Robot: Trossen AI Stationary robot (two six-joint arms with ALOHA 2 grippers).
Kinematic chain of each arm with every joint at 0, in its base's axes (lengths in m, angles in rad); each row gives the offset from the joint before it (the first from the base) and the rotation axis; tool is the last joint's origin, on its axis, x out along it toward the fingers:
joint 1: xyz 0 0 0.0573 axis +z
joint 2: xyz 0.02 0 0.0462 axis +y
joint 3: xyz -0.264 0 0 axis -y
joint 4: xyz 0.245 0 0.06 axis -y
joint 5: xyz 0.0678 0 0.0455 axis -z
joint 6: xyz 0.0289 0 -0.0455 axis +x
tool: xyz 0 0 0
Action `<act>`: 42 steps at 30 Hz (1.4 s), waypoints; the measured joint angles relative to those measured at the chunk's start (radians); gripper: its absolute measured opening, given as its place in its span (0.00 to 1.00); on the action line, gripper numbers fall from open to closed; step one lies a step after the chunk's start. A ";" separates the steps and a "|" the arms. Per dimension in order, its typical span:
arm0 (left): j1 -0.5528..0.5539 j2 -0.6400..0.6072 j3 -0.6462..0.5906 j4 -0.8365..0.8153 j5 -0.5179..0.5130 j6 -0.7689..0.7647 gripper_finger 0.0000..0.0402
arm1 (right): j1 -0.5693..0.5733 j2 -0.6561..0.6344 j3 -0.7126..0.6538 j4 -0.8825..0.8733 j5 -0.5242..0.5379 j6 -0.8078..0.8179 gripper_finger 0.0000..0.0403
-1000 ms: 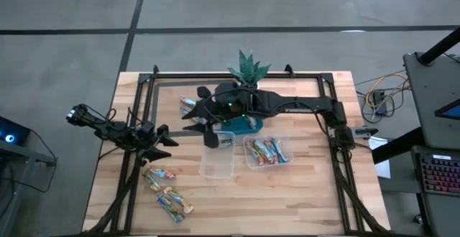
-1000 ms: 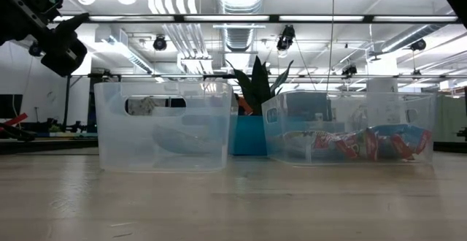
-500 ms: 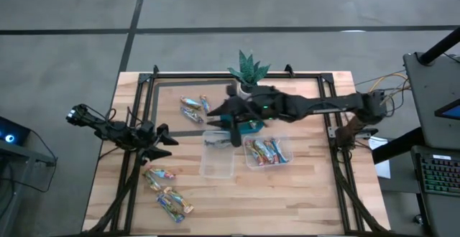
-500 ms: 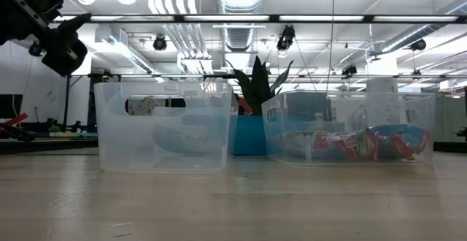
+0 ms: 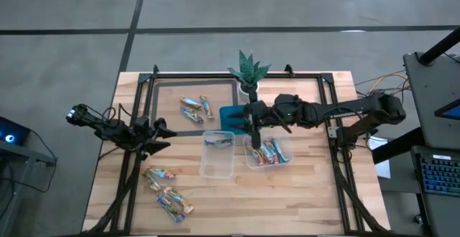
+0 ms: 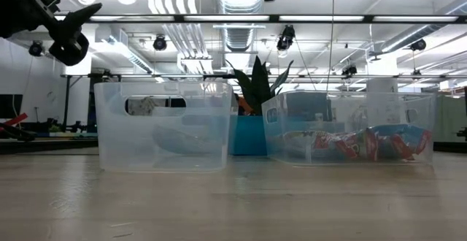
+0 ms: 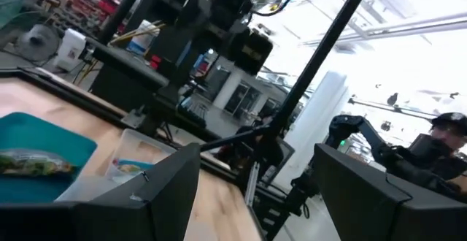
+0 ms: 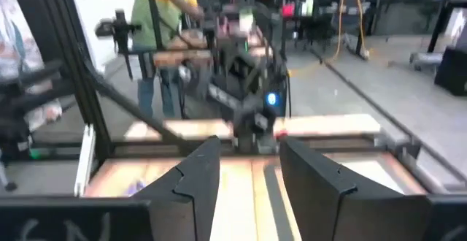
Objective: Pick and place Granola Bars by type
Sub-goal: Put the red granola bar into the right transparent bin
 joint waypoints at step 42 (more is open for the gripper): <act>-0.003 0.904 0.633 -1.130 0.462 0.070 0.62 | 0.014 -0.006 -0.062 0.004 -0.126 -0.011 0.34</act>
